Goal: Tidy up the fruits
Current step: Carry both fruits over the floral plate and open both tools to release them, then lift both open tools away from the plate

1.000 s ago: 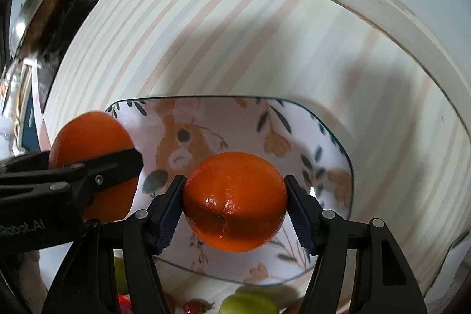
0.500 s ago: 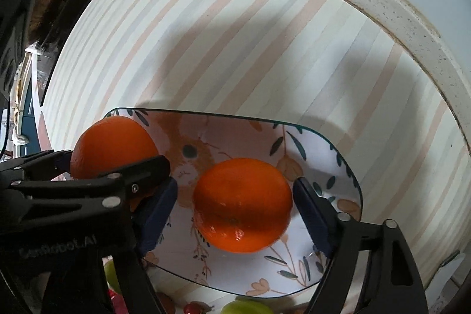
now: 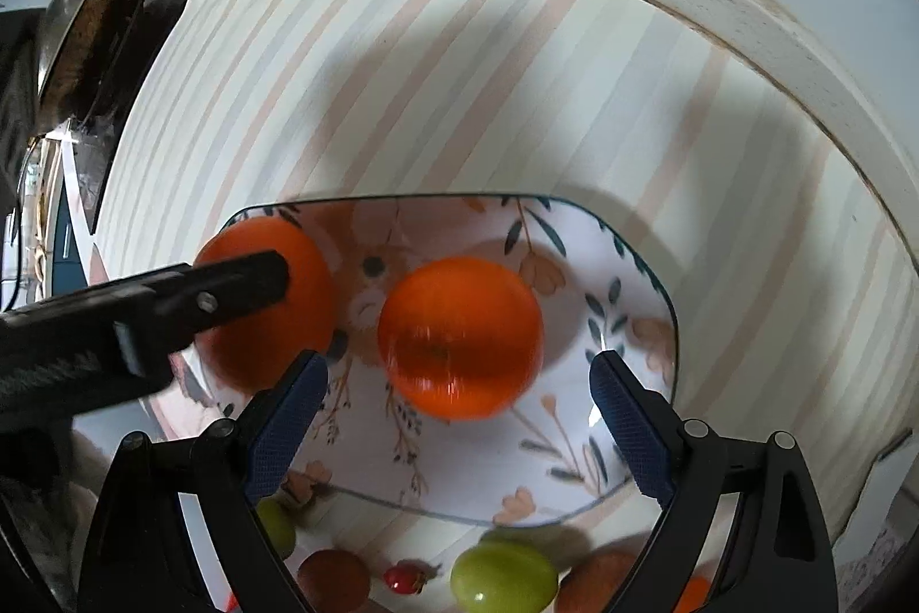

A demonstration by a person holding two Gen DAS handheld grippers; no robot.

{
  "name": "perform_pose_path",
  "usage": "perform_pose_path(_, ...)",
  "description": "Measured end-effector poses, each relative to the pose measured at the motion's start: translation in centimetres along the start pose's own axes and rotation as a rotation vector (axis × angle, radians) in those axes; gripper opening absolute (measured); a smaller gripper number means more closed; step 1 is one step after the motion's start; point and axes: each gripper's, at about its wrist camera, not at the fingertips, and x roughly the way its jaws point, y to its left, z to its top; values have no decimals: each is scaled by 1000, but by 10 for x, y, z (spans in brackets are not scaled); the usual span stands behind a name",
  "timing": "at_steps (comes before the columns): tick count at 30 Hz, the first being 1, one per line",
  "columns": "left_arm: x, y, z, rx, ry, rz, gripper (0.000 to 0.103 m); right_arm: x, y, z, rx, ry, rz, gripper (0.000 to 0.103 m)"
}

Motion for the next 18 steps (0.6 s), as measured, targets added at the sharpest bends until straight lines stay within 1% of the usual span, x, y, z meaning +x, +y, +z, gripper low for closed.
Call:
perform_pose_path(4,-20,7,-26,20,-59,41,88,-19,4,-26,15,-26,-13,95)
perform_pose_path(8,-28,7,-49,51,-85,73,88,-40,4,-54,33,-62,-26,95)
perform_pose_path(11,-40,11,-68,55,-116,83,88,-54,7,-75,32,-85,-50,95)
perform_pose_path(14,-50,16,-86,62,-142,85,88,-62,17,-86,37,-103,-59,95)
perform_pose_path(18,-68,18,-106,73,-200,101,88,-79,24,-104,36,-150,-99,95)
